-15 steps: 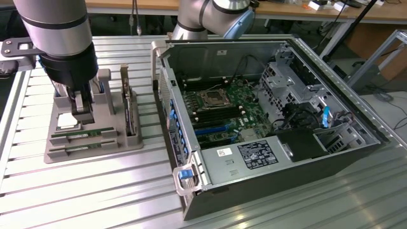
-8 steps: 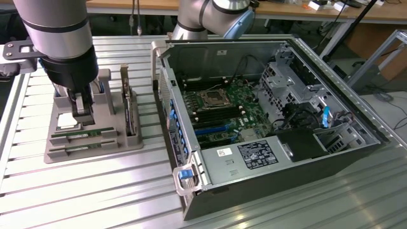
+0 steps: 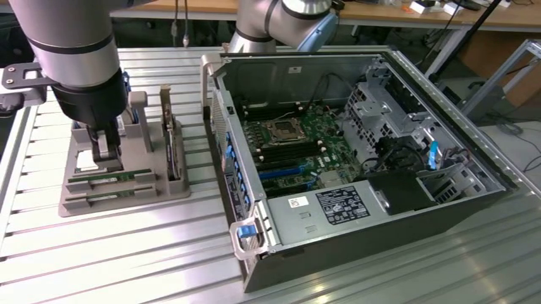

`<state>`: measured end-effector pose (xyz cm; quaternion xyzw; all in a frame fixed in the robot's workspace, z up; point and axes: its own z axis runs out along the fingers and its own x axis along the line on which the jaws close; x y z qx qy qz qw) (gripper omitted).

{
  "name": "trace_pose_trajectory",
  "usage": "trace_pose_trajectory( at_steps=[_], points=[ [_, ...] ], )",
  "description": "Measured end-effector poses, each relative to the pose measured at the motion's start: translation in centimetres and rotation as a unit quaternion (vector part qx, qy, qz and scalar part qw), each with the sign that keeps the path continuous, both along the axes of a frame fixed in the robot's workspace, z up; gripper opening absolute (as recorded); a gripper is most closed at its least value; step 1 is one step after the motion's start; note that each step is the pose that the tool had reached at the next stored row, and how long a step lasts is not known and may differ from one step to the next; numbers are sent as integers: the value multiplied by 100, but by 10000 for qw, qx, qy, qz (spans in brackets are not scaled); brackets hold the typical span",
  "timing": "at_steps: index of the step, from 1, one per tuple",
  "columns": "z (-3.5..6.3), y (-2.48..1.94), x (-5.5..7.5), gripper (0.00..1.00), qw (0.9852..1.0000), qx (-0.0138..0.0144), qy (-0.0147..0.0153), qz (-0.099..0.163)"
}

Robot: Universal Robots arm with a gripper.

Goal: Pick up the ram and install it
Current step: 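Pick up the ram and move it above insertion slot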

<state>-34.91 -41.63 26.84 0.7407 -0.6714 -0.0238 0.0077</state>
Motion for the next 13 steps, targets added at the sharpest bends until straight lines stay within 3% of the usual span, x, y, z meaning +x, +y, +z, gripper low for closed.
trace_pose_trajectory(
  at_steps=[3,6,13],
  points=[
    [-61,-34,0,36,10000,0,0,-12],
    [-101,-40,0,36,9998,-1,1,-195],
    [-154,-68,0,36,9998,0,0,-203]
  ],
)
